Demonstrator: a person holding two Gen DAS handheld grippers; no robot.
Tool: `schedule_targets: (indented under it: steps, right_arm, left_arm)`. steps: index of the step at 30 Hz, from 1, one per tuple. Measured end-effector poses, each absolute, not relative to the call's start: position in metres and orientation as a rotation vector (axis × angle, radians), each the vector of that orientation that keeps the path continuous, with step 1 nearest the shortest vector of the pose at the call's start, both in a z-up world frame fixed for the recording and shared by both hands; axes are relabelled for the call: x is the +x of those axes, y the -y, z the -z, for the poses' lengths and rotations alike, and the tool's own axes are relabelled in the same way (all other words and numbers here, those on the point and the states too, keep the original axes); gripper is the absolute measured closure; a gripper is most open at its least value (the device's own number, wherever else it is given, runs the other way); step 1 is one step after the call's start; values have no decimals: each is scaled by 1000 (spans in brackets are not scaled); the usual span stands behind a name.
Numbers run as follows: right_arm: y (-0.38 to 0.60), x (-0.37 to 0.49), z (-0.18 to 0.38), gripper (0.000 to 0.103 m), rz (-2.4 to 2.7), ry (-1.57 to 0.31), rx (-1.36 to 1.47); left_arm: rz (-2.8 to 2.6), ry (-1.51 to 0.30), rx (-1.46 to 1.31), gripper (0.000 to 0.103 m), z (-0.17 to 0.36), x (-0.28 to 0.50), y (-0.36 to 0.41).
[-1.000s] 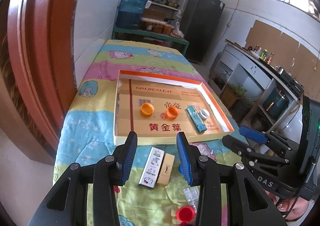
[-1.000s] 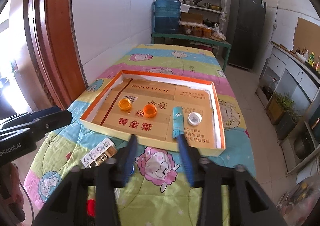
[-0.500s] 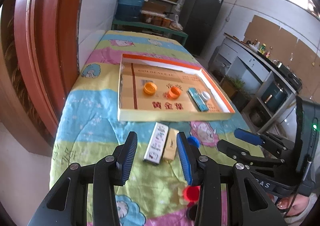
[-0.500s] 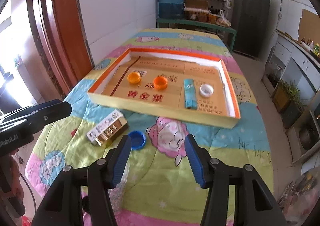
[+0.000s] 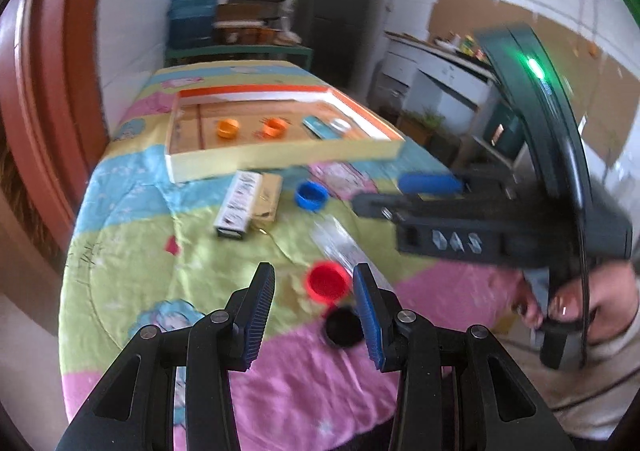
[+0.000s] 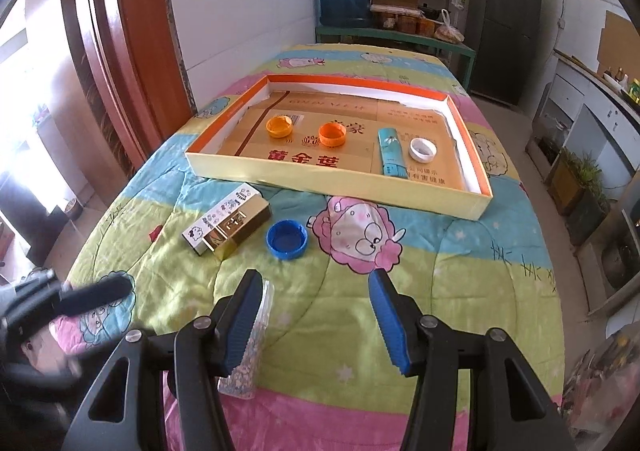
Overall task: Organize rigid objects
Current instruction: 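Withdraw both open tools from the lid toward the black cap and glitter tube, then grasp the black cap with the left tool while the right tool grasps the clear glitter tube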
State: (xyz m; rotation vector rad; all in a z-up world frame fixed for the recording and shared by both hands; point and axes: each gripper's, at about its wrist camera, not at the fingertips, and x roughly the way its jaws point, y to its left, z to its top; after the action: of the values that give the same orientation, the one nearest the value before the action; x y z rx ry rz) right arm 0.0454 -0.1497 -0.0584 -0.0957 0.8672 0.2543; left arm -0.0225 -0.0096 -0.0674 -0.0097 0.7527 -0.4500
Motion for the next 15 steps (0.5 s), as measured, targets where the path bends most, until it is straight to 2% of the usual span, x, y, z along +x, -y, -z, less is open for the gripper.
schedule_targets:
  steps: [15]
  right_arm:
    - [152, 34, 58, 48, -251, -860, -95]
  left_arm:
    - [461, -781, 76, 61, 93, -40, 31]
